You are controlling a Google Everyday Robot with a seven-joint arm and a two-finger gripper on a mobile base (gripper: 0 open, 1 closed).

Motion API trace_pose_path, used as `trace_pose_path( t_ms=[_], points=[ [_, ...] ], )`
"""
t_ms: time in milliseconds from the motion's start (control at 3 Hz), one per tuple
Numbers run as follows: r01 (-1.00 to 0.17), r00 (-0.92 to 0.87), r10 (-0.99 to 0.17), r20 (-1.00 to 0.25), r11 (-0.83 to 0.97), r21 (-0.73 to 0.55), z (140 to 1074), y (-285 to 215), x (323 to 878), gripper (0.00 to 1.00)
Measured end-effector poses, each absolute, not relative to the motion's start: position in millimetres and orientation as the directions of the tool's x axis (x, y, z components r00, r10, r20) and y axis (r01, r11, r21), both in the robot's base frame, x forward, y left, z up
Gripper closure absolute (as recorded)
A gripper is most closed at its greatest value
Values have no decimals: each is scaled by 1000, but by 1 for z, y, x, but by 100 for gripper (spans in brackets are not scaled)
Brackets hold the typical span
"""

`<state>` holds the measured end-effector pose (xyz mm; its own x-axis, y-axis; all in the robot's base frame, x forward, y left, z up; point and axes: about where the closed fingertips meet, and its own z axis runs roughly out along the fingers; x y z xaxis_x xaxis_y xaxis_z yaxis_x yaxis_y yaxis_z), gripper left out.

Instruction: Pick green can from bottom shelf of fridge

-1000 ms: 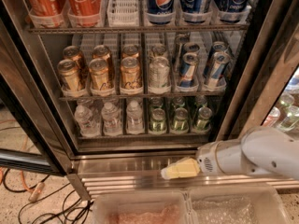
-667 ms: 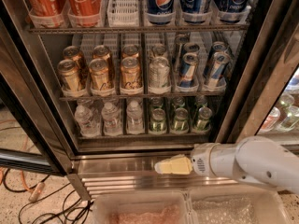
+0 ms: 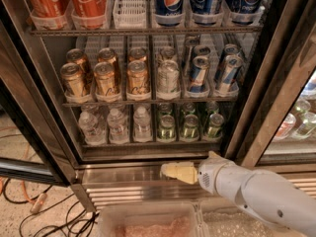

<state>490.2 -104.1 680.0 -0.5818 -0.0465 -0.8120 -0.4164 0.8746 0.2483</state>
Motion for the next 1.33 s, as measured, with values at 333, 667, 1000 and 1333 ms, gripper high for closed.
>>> trace_pose_path(
  t_ms=[333, 667, 1000, 1333],
  points=[
    [-293, -554, 53, -831, 922, 254, 674, -123, 503, 0],
    [-194, -533, 114, -838, 948, 252, 665, -141, 521, 0],
    [-191, -532, 119, -838, 948, 256, 663, -139, 521, 0],
    [-174, -511, 157, -845, 944, 280, 656, -133, 527, 0]
  ],
)
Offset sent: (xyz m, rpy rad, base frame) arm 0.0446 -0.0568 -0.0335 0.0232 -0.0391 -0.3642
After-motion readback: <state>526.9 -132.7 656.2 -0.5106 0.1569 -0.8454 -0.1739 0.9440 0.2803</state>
